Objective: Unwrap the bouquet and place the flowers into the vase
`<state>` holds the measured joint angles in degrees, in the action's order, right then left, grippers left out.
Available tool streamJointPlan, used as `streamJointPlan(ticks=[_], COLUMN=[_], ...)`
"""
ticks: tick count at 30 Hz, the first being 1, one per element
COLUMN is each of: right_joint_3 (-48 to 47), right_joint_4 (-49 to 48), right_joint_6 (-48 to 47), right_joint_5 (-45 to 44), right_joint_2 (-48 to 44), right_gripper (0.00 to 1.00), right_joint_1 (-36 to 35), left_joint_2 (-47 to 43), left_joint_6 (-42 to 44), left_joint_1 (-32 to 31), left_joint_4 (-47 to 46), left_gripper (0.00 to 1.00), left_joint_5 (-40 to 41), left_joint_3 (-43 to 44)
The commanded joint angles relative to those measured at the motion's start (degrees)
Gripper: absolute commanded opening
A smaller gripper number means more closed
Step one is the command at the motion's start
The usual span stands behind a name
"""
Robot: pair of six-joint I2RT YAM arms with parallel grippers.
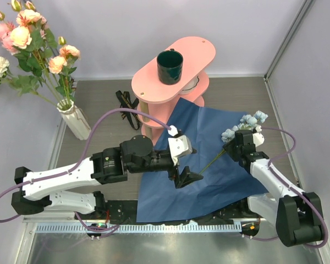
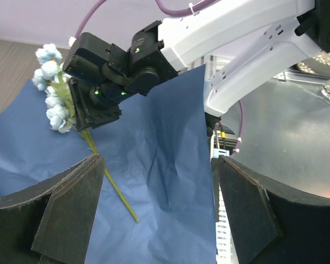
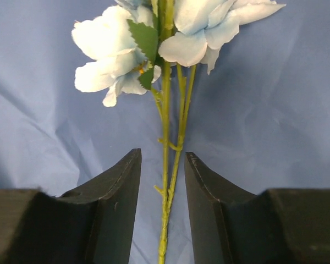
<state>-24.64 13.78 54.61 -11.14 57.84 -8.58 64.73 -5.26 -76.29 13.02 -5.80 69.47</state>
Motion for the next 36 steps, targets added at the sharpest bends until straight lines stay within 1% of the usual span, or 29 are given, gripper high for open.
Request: streamJointPlan(ticks=[1, 3, 4, 5, 8, 9, 13, 14, 17, 20, 21, 23, 25, 27, 28, 30, 31, 32, 33, 34, 36], right_joint_3=[1.2, 1.7, 1.9, 2.4, 3.6, 3.8, 4.4, 4.4, 4.3, 4.3, 4.3, 5.0, 5.4, 5.8, 6.5, 7.2, 7.5, 7.4, 7.3, 6.7, 5.6], right_joint_4=[-6.5, -7.5, -8.4, -8.9, -10.5, -10.9, -10.6, -10.2, -7.5, -4.9, -4.4, -4.5, -5.9, -8.0, -8.8, -12.2, -13.2, -13.5, -17.0, -18.2, -21.4], right_joint_6=[1.7, 1.7, 1.7, 1.6, 1.6, 1.3, 0.6, 0.2, -0.5, -2.0, -2.5, -5.1, -8.9, -12.2, -14.9, -17.7, -18.7, -20.7, -21.6, -22.3, -25.2], right_joint_5=[-2.1, -1.8, -1.9, -1.9, -2.5, -2.5, -4.0, -4.6, -6.5, -8.2, -8.7, -8.1, -5.6, -1.6, -0.3, 2.8, 6.6, 8.4, 10.3, 15.7, 20.7], right_joint_2=[3.4, 4.7, 5.2, 6.1, 6.9, 7.1, 6.3, 5.7, 0.7, -7.6, -12.5, -17.4, -24.5, -29.2, -33.3, -37.0, -40.6, -41.9, -43.2, -44.1, -45.2], right_gripper=[0.41, 0.37, 0.36, 0.36, 0.33, 0.25, 0.11, 0.06, 0.01, 0.01, 0.01, 0.01, 0.01, 0.01, 0.01, 0.01, 0.01, 0.01, 0.01, 0.01, 0.01], right_joint_1=[-0.2, -0.2, -0.2, -0.2, -0.3, -0.2, -0.2, -0.2, -0.2, -0.2, -0.2, -0.2, -0.2, -0.2, -0.2, -0.2, -0.2, -0.2, -0.1, -0.2, -0.1], left_joint_2=[-1.0, -0.8, -0.8, -0.7, -0.4, -0.2, 0.9, 1.2, 2.2, 2.9, 3.0, 3.4, 3.6, 4.2, 4.4, 5.1, 5.2, 5.4, 5.5, 5.6, 5.9], left_joint_6=[2.8, 2.7, 2.7, 2.8, 2.7, 2.7, 2.8, 2.8, 2.8, 3.0, 3.1, 3.2, 3.4, 3.7, 3.8, 3.8, 3.7, 3.7, 3.8, 3.9, 3.8], left_joint_1=[-1.0, -1.3, -1.3, -1.4, -1.5, -1.4, -1.5, -1.5, -1.5, -1.4, -1.5, -1.5, -1.5, -1.5, -1.5, -1.5, -1.5, -1.5, -1.5, -1.4, -1.3], left_joint_4=[-0.1, -0.1, -0.2, -0.2, -0.2, -0.2, 0.0, 0.0, 0.3, 0.7, 0.8, 0.8, 0.8, 1.0, 1.3, 1.8, 2.3, 2.5, 2.5, 2.3, 2.3], left_gripper=[0.88, 0.88, 0.88, 0.88, 0.88, 0.88, 0.88, 0.88, 0.88, 0.88, 0.88, 0.88, 0.88, 0.88, 0.88, 0.88, 0.88, 0.89, 0.89, 0.89, 0.91], left_joint_5=[5.4, 5.4, 5.4, 7.0, 7.4, 7.6, 7.9, 8.0, 8.2, 8.7, 9.0, 9.1, 9.5, 10.0, 10.2, 11.0, 11.2, 11.3, 11.3, 11.3, 11.2], left_joint_3=[0.0, 0.0, -0.1, -0.1, -0.1, -0.1, -0.2, -0.2, 0.0, 0.1, 0.1, 0.0, 0.0, 0.0, 0.2, 0.6, 1.1, 1.2, 1.3, 1.4, 1.9])
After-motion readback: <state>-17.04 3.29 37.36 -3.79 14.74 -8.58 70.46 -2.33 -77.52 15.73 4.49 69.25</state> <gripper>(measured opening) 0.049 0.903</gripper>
